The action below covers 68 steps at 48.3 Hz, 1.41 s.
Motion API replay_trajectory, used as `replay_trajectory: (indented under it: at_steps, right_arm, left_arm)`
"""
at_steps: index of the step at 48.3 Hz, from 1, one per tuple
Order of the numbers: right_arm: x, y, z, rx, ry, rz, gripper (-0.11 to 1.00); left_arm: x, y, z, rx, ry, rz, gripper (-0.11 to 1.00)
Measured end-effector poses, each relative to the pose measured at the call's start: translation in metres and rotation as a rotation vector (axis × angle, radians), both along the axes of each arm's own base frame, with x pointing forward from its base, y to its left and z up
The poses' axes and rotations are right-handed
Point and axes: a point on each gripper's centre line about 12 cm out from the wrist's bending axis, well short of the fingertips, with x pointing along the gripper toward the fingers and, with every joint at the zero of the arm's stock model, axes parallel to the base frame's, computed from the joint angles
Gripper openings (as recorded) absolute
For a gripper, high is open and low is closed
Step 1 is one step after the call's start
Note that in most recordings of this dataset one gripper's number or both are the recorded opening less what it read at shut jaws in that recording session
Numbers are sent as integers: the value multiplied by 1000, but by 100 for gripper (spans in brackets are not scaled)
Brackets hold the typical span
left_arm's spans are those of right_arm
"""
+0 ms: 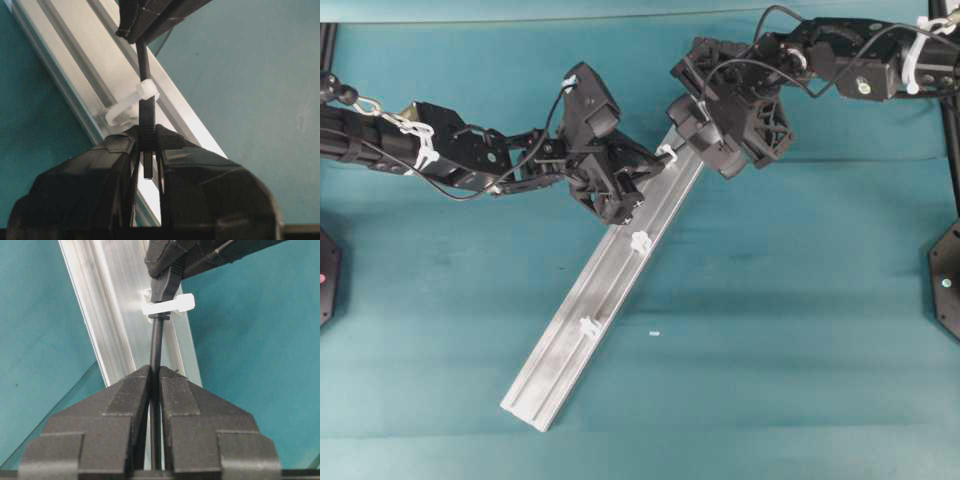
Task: Pass the USB cable through three rings with both arms.
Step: 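Bring the left gripper to the plug beyond the first ring and grasp it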
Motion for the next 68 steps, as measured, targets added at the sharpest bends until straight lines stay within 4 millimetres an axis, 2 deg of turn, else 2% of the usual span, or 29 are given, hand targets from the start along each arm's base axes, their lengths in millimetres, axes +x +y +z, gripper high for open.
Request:
replay_trajectory:
  at_steps: [6,9,12,20,24,30,50,68]
  right_arm:
    - [-1,0,-1,5,6,0,9]
    - [-1,0,0,6,7,1,15]
    - [-1,1,-1,9,10,1,28]
    - [-1,2,-1,15,13,1,75]
    - [1,1,-1,9,-3,-19,91]
    - [4,-1,1,-6,-32,-41,88]
    - [3,-2,2,-6,-45,-64,88]
    - [0,1,27,-24,-115,-104,88]
  left_arm:
    - [0,-1,0,1,0,-3,9]
    - [0,-1,0,0,1,-2,9]
    - [0,-1,0,0,0,-2,9]
    - [-1,0,-1,-1,0,1,9]
    - [-1,0,-1,0,0,0,9]
    - [-2,-1,-2,-2,6,0,9]
    - [-7,-3,-4,-6,16,-1,9]
    - [-20,-11,8,-32,13,3,9]
